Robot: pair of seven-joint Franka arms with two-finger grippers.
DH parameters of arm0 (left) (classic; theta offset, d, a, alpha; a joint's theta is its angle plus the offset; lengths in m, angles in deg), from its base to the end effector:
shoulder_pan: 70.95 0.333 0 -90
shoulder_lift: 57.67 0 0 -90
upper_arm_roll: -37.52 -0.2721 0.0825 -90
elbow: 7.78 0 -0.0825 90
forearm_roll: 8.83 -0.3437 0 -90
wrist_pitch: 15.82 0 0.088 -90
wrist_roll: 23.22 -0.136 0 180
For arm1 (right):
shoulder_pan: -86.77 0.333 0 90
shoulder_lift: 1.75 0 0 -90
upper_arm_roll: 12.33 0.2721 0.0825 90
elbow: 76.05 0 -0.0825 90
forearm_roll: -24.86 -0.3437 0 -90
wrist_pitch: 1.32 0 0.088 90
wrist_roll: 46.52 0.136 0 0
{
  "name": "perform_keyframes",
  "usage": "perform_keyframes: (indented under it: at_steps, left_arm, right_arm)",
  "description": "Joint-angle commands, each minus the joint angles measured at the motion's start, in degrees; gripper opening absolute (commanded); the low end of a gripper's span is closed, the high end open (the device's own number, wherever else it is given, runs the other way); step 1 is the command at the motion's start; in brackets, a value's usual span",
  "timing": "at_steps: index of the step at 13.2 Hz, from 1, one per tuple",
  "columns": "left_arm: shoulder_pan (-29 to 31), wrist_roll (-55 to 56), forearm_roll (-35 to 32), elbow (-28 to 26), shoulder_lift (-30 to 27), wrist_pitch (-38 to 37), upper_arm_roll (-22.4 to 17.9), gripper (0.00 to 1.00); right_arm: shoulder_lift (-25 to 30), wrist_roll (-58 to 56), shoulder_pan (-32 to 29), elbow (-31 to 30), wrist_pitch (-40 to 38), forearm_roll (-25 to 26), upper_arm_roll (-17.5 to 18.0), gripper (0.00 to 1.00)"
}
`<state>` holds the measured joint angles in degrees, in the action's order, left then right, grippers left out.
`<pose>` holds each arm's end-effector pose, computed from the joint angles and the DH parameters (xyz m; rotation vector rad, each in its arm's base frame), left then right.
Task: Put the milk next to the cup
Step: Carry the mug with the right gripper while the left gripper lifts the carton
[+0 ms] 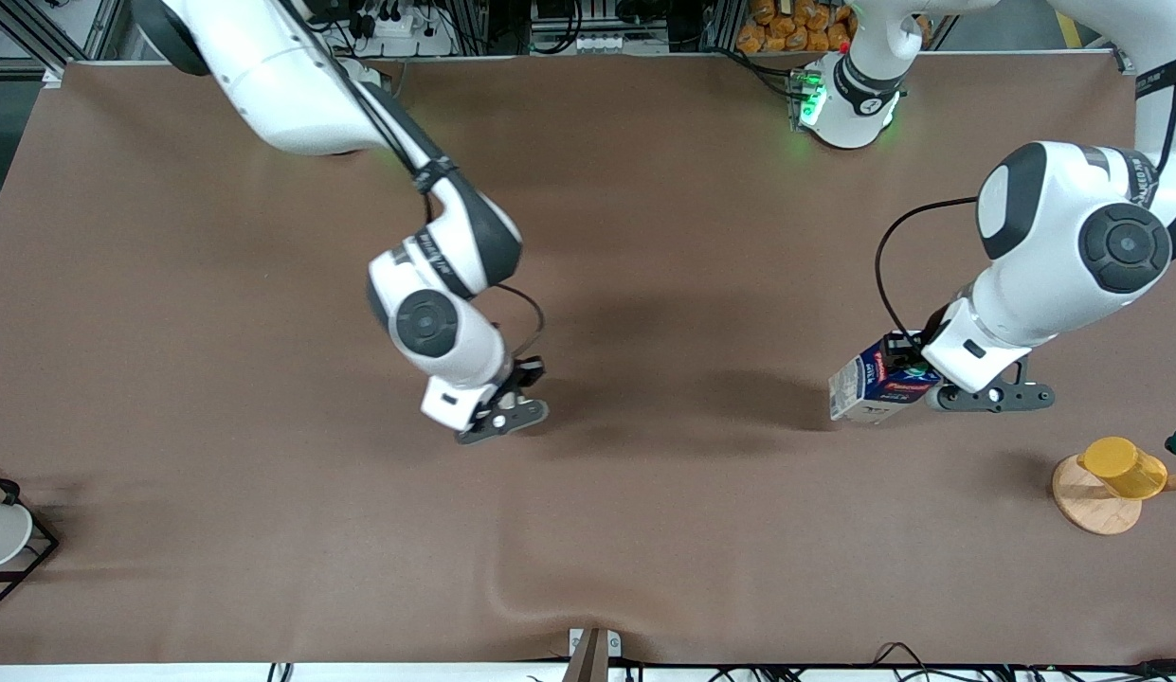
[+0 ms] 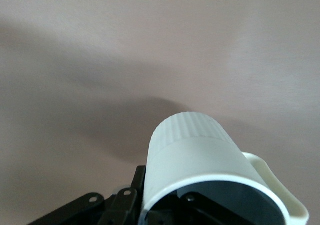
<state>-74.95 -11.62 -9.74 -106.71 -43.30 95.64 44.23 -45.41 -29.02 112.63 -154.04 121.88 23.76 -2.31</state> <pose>0.5701 -0.1028 0.3781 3.1329 0.0199 -0.0510 0.5587 0.3805 0.2353 -2.9777 -0.3904 0.0416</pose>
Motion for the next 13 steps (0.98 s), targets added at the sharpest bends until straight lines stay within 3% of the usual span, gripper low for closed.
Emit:
perform_keyframes:
  at_steps: [1,5,8,9,10,11,13]
  left_arm:
    - [-0.1,1.2,0.2,0.8,0.7,-1.0,0.1,0.46]
    - [-0.2,1.3,0.2,0.8,0.8,-1.0,0.1,0.47]
    - [-0.1,1.7,0.9,0.8,0.4,-1.0,0.3,0.47]
    - [-0.1,1.7,0.9,0.8,0.2,-1.3,0.7,0.47]
    - [0.0,1.7,0.9,0.8,0.0,-2.3,1.2,0.47]
    - [-0.1,1.7,0.8,0.8,0.0,-2.5,1.5,0.47]
    - [0.0,1.8,0.8,0.8,-0.5,-2.6,2.7,0.47]
  right_arm:
    - [-6.3,5.7,2.9,6.3,2.0,-0.2,-0.7,0.0]
    - [-11.6,13.4,6.7,12.0,2.3,-0.3,-0.6,0.0]
    - [-11.8,14.2,7.3,12.1,2.3,-0.3,-0.6,0.0]
    - [-11.9,14.1,7.3,12.0,2.3,-0.2,-0.6,0.12]
    - [-11.8,13.9,7.1,11.9,2.2,-0.1,-0.7,0.68]
    - [-11.8,14.3,6.8,11.6,2.3,-0.2,-0.7,1.0]
    - [-11.0,14.1,6.0,11.6,1.8,-0.1,-0.7,1.0]
